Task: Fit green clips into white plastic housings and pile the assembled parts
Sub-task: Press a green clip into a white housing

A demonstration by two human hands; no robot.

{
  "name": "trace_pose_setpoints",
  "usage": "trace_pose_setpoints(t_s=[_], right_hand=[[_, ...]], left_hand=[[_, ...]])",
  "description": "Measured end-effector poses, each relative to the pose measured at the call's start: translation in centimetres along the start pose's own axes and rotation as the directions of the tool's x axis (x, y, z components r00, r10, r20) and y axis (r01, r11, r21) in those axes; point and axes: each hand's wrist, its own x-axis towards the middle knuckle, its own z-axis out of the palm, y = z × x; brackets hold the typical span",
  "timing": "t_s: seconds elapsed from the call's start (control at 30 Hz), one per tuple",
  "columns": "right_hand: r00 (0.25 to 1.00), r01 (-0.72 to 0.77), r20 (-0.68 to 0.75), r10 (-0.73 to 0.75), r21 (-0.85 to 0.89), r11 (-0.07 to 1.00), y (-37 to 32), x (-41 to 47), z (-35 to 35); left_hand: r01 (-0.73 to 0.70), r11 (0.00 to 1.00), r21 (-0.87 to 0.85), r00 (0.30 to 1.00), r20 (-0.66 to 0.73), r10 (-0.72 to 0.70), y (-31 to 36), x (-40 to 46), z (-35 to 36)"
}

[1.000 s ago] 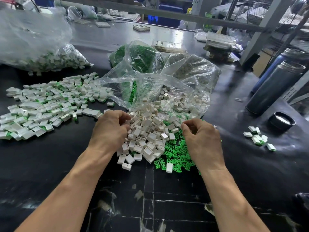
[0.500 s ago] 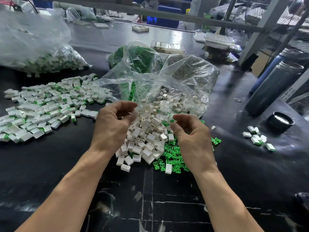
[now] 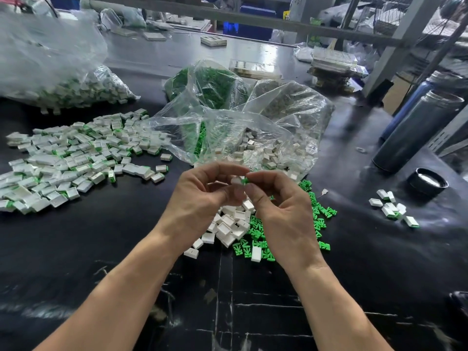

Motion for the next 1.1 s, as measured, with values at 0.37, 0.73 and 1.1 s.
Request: trace_pose_setpoints(t_s=[0.37,0.73,1.1], right_hand=[[0.997,0.025,-0.073,-0.024,0.004,1.000,-0.20,-0.16,0.03],[0.996,0.058,-0.062,-0.064,-0.095,0.994,-0.03,-0.23,0.15],[0.997,0.050,-0.055,-0.058,-0.139,0.989,0.06,0.00,-0.39]], left_hand=[[0.100,0.966,-0.239,0.990,-0.069,-0.120,-0.12,-0.19,0.22],[0.133,0.976,-0.173,0.988,-0.052,-0.144,-0.10,-0.16,0.35],[0.055,0.998,-0.010,0.997,-0.048,-0.055,-0.47,-0.05,0.49]])
